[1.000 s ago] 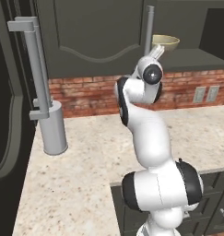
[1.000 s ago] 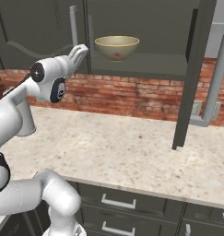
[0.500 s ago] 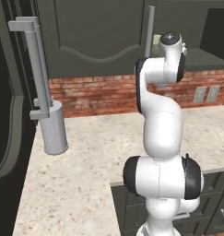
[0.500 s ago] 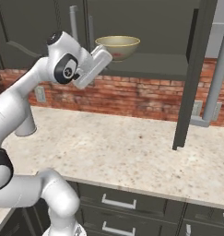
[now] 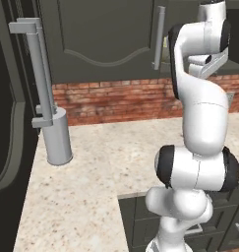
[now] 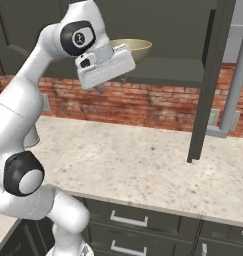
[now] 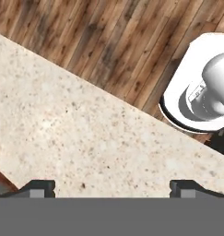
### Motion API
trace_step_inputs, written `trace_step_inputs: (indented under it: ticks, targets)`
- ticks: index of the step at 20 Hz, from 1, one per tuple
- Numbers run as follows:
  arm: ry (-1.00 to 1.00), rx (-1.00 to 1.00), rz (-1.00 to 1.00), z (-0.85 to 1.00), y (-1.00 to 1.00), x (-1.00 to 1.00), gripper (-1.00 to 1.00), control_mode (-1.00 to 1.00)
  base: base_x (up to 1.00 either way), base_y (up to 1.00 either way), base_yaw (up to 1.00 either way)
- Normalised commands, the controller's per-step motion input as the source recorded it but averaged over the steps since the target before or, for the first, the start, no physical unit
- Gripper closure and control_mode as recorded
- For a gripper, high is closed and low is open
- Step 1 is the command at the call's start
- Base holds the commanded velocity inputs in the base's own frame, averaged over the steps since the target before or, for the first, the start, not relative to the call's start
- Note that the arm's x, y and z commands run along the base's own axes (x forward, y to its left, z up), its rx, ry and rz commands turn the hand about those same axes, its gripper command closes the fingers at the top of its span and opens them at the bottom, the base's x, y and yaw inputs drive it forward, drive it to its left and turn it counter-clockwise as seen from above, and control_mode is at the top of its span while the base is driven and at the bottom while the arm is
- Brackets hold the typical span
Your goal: Pick the mug and place it in the sink. Pick the bowl and place it in the open cabinet and then close the cabinet.
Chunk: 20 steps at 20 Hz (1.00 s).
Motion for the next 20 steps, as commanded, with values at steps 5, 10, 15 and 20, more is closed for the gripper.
trace_step_inputs:
  ticks: [5, 10, 15, 20]
  targets:
    - [0.02, 0.11, -0.09, 0.15, -0.08, -1.00, -1.00, -1.00, 0.00, 0.00, 0.00]
    - [-0.08, 0.02, -0.01, -0.55, 0.14, -1.00, -1.00, -1.00, 0.00, 0.00, 0.00]
    - [-0.57, -0.24, 0.18, -1.00, 0.50, -1.00, -1.00, -1.00, 0.00, 0.00, 0.00]
    - [-0.85, -0.38, 0.32, -0.70, 0.40, -0.10, -1.00, -1.00, 0.00, 0.00, 0.00]
